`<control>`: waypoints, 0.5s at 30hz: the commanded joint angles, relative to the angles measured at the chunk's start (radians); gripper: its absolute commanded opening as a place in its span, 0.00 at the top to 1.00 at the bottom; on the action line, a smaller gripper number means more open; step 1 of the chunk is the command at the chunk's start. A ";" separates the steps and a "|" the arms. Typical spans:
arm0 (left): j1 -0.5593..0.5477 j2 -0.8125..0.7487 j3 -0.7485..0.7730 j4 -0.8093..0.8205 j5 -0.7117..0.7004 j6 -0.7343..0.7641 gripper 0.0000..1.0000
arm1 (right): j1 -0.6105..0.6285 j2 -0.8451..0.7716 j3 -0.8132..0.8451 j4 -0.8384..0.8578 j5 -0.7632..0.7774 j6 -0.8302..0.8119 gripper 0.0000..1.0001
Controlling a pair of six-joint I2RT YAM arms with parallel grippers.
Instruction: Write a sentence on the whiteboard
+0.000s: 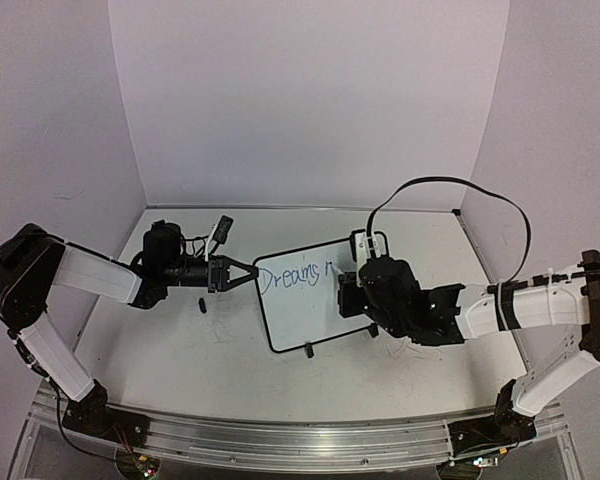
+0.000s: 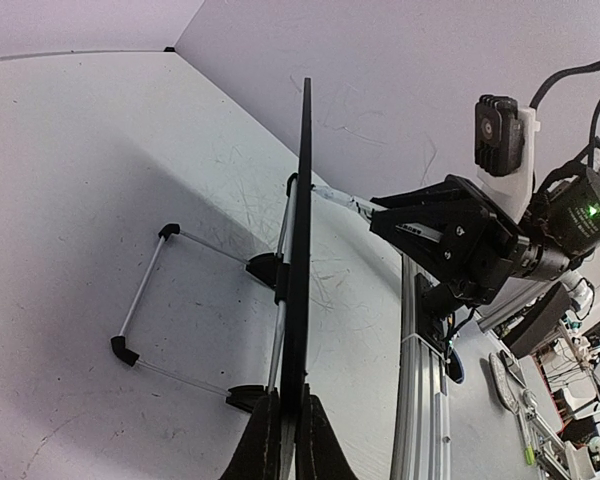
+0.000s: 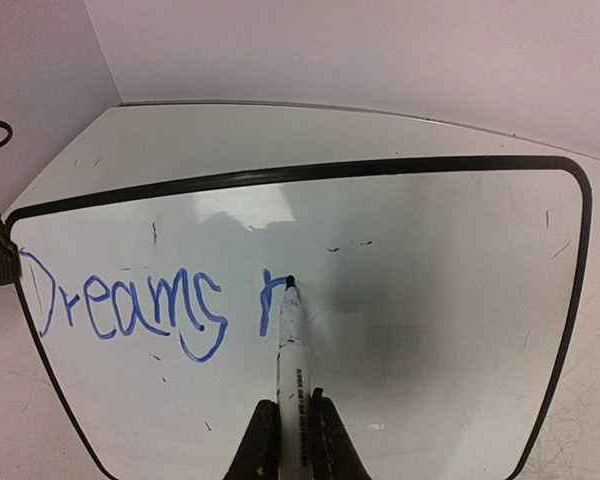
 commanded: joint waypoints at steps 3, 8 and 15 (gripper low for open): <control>-0.006 -0.030 0.022 -0.018 0.033 0.008 1.00 | -0.012 -0.022 -0.028 -0.037 -0.028 0.038 1.00; -0.006 -0.029 0.022 -0.019 0.032 0.008 1.00 | -0.012 -0.037 -0.050 -0.044 -0.032 0.053 1.00; -0.006 -0.025 0.025 -0.018 0.034 0.005 1.00 | -0.012 -0.079 -0.027 -0.041 -0.008 0.022 1.00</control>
